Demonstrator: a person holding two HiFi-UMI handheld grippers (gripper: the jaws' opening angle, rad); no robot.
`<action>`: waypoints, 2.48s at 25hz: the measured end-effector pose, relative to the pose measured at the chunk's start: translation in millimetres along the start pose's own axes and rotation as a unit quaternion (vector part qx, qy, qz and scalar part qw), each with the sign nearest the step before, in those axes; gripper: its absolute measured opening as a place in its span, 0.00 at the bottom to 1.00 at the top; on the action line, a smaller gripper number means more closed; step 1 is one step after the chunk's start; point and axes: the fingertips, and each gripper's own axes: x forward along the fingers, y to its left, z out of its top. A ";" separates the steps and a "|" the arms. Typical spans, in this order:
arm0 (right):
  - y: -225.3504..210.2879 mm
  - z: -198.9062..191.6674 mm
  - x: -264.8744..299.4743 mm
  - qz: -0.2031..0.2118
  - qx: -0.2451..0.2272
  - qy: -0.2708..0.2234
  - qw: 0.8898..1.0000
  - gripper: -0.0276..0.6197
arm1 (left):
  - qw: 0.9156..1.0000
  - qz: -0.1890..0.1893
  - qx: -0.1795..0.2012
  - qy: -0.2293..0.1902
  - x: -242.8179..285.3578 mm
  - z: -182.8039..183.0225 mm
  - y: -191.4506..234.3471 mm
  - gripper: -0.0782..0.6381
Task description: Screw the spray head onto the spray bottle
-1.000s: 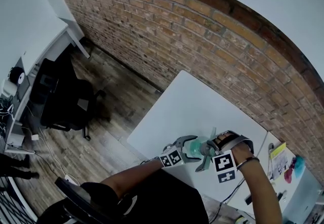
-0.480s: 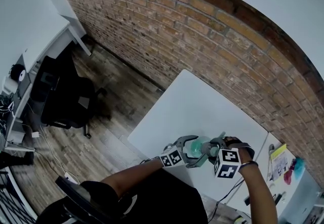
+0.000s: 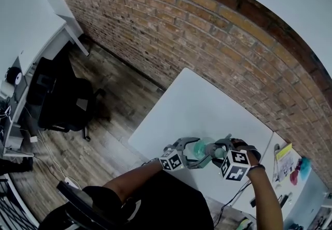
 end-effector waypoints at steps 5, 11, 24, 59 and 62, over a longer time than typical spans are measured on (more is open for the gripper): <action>-4.1 1.1 0.4 -0.012 0.065 -0.022 0.998 0.47 | 1.000 0.009 0.014 -0.002 1.8 -9.0 1.5 0.76; -8.8 1.2 -1.1 -0.033 0.141 -0.048 0.988 0.47 | 0.999 0.014 0.034 -0.005 3.2 -11.1 2.4 0.76; -20.9 0.1 -1.3 -0.100 0.363 -0.050 0.925 0.47 | 1.000 0.018 -0.006 -0.019 2.8 -9.1 5.3 0.76; -2.1 4.3 3.9 -0.019 0.004 0.029 0.999 0.47 | 0.998 0.028 -0.061 0.011 5.0 -9.0 1.8 0.76; -5.1 4.8 4.0 -0.037 0.065 0.021 0.997 0.47 | 0.998 0.031 -0.061 0.010 4.4 -9.8 2.2 0.76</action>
